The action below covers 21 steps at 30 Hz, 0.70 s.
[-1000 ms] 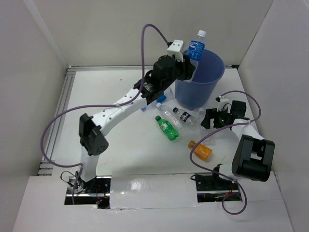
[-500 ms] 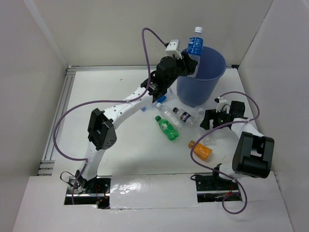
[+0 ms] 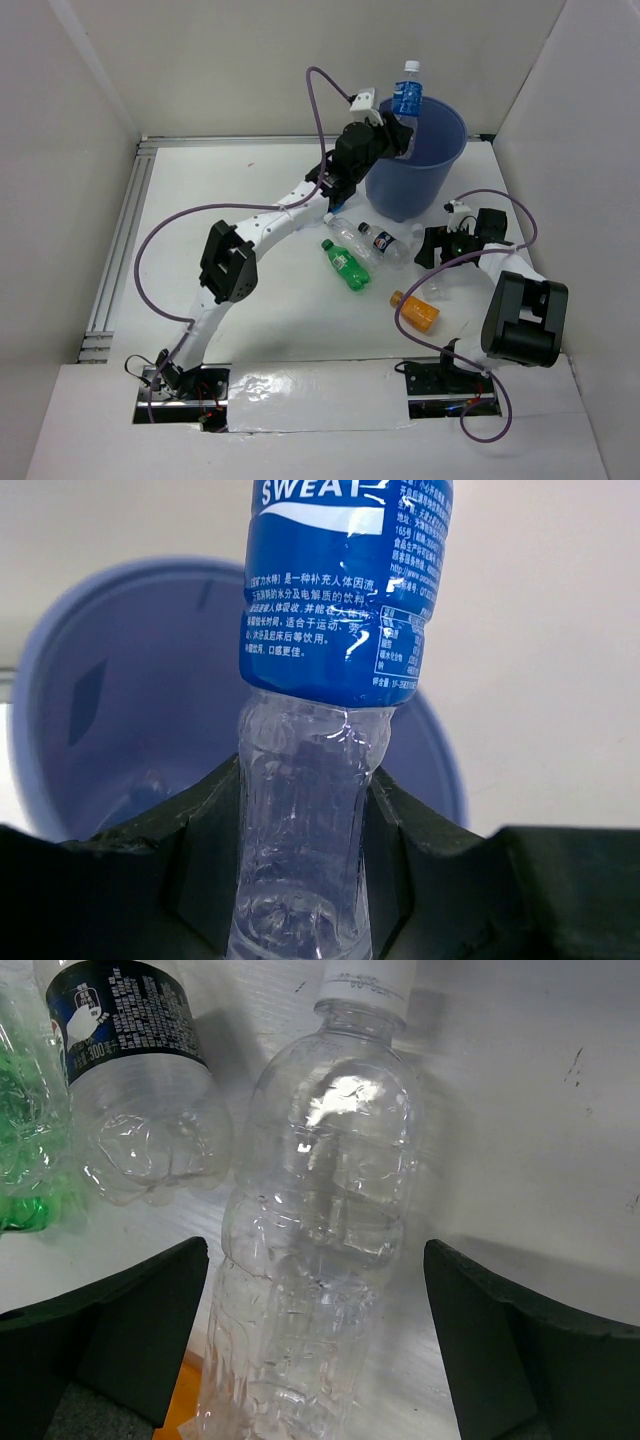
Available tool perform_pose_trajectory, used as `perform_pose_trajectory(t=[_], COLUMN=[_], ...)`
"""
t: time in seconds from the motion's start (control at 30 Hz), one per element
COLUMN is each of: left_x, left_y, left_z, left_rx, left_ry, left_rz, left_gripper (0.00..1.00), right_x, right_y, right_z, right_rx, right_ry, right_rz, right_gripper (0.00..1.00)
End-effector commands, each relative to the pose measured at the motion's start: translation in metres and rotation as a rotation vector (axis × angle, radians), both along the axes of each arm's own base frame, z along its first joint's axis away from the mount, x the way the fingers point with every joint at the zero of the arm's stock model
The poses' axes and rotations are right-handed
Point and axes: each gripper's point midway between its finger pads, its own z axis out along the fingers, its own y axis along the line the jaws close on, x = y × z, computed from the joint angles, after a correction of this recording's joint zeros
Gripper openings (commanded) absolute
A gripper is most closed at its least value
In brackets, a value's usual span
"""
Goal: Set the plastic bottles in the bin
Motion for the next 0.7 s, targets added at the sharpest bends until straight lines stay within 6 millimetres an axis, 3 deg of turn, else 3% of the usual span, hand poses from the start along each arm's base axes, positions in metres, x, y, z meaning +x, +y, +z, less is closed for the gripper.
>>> perform_pose_trajectory(t=[0.0, 0.13, 0.23, 0.27, 0.37, 0.4, 0.43, 0.53, 0.57, 0.63, 0.67], left_x=[-0.001, -0.01, -0.018, -0.02, -0.029, -0.031, -0.036, -0.045, -0.048, -0.063, -0.07], left_y=[-0.004, 0.002, 0.012, 0.014, 0.028, 0.032, 0.039, 0.052, 0.058, 0.077, 0.09], left_z=[-0.004, -0.005, 0.012, 0.008, 0.04, 0.045, 0.066, 0.096, 0.104, 0.129, 0.116], left_rx=[0.052, 0.12, 0.149, 0.157, 0.143, 0.149, 0.131, 0.118, 0.116, 0.09, 0.143], left_ry=[-0.032, -0.041, -0.07, -0.061, -0.118, -0.126, -0.164, -0.22, -0.231, -0.266, -0.259], left_rz=[-0.017, -0.036, -0.032, -0.033, -0.015, -0.005, 0.001, 0.024, 0.037, 0.057, 0.073], left_gripper=[0.49, 0.69, 0.8, 0.87, 0.93, 1.0, 1.0, 1.0, 1.0, 1.0, 1.0], right_x=[0.009, 0.007, 0.007, 0.007, 0.009, 0.011, 0.013, 0.011, 0.015, 0.013, 0.012], right_y=[0.0, 0.007, 0.012, 0.012, 0.013, 0.008, 0.01, 0.008, 0.007, 0.006, 0.005], right_z=[0.01, 0.011, 0.01, 0.01, 0.004, 0.002, 0.001, -0.01, -0.007, -0.008, -0.005], right_rx=[-0.006, 0.007, -0.004, -0.004, -0.049, -0.072, -0.08, -0.104, -0.107, -0.117, -0.126], right_ry=[-0.026, -0.026, -0.022, -0.022, -0.012, -0.009, 0.0, 0.041, 0.03, 0.039, 0.028], right_rz=[0.023, 0.05, 0.064, 0.064, 0.068, 0.042, 0.041, 0.025, 0.025, 0.027, 0.036], right_gripper=[0.95, 0.96, 0.96, 0.96, 0.96, 0.96, 0.96, 0.91, 0.89, 0.68, 0.52])
